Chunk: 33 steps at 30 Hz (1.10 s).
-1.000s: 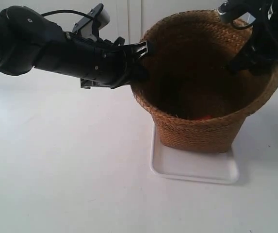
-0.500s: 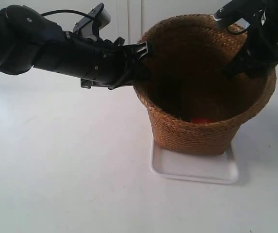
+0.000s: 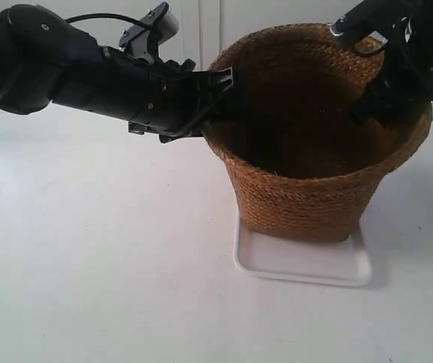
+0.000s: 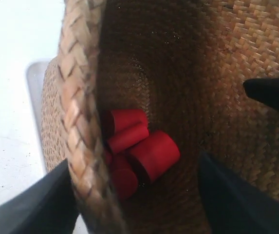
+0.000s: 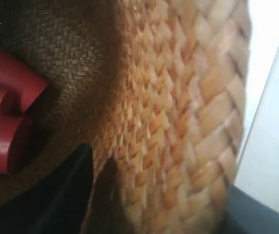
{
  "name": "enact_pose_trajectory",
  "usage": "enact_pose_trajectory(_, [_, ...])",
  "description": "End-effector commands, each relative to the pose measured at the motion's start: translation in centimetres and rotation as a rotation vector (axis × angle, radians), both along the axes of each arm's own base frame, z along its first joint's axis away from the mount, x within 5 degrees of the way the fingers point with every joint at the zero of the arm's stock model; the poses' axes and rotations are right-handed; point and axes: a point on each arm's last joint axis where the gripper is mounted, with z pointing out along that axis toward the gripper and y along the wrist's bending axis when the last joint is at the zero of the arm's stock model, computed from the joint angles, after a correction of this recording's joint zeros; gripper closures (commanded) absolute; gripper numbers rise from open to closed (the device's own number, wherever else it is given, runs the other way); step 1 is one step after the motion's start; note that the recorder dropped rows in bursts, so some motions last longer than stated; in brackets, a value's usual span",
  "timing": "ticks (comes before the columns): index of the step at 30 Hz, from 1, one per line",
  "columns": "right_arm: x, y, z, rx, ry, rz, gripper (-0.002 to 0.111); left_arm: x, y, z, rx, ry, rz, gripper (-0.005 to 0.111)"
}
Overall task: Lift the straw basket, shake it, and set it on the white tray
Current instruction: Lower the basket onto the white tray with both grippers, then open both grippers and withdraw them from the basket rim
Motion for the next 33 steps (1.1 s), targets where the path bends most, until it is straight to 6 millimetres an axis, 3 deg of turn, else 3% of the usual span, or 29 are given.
enact_pose_trajectory(1, [-0.1, -0.2, 0.3, -0.011, -0.010, 0.005, 0.050, -0.6, -0.3, 0.7, -0.018, 0.004, -0.030, 0.036])
enact_pose_trajectory(6, [-0.4, -0.2, 1.4, -0.002, -0.067, 0.016, 0.042, -0.6, -0.3, 0.7, -0.018, 0.007, -0.034, 0.035])
enact_pose_trajectory(14, [-1.0, -0.3, 3.1, 0.027, -0.165, -0.017, 0.037, -0.6, -0.3, 0.7, 0.005, -0.020, -0.053, 0.021])
enact_pose_trajectory(18, [-1.3, -0.5, 3.8, 0.025, -0.196, -0.032, 0.037, -0.6, -0.3, 0.7, 0.009, -0.028, -0.059, 0.020])
enact_pose_trajectory(24, [-2.1, -0.4, 5.5, 0.070, -0.293, -0.050, 0.037, -1.2, 0.1, 1.9, 0.004, -0.062, -0.067, 0.020])
enact_pose_trajectory(33, [-4.4, -0.5, 8.5, 0.143, -0.415, -0.079, 0.037, -3.1, 1.3, 5.4, 0.025, -0.188, -0.084, 0.020])
